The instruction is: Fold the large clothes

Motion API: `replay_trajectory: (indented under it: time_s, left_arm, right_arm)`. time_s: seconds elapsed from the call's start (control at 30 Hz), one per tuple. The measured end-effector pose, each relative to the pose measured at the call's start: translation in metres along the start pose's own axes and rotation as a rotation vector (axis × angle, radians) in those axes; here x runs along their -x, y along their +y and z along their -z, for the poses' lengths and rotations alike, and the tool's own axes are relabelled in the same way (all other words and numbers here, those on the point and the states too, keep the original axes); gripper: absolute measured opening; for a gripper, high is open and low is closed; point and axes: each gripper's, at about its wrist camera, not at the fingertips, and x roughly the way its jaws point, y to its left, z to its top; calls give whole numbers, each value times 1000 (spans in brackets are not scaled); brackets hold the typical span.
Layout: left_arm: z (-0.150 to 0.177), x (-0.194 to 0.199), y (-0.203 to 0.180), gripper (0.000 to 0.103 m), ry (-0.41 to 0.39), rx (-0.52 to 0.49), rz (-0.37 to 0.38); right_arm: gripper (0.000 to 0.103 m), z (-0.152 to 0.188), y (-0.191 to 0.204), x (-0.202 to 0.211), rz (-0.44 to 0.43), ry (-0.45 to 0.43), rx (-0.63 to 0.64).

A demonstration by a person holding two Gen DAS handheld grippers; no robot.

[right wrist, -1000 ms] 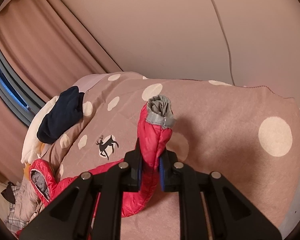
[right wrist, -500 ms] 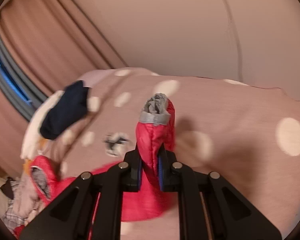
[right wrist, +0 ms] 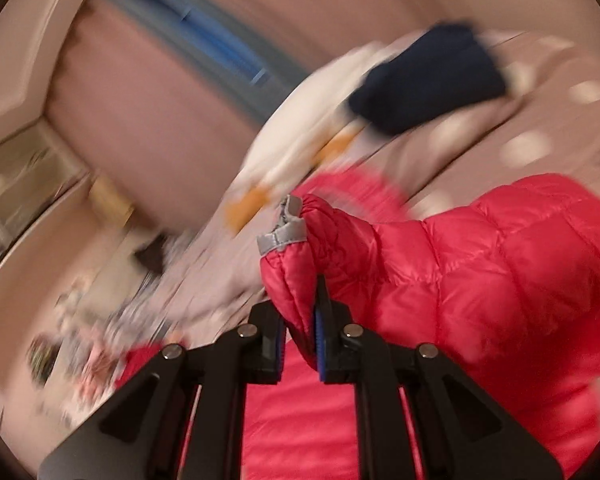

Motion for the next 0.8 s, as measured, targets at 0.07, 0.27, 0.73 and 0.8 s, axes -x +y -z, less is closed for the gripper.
replay_trajectory:
  time_s: [0.07,0.27,0.73,0.8]
  left_arm:
    - [1,-1,1,11,28,4,13]
    - [2,-3,5,11,93,60,34]
    - [8,2,-7,11,70,10,52]
    - [8,3,-11,11,54,-2,44]
  right_arm:
    - [24,18,19,-28,-1,103,41]
    - [51,31,36,-24,-1,146,137]
    - [54,-51,-147,21,546,51,18]
    - [50,-28,-166,-5,542,137,29]
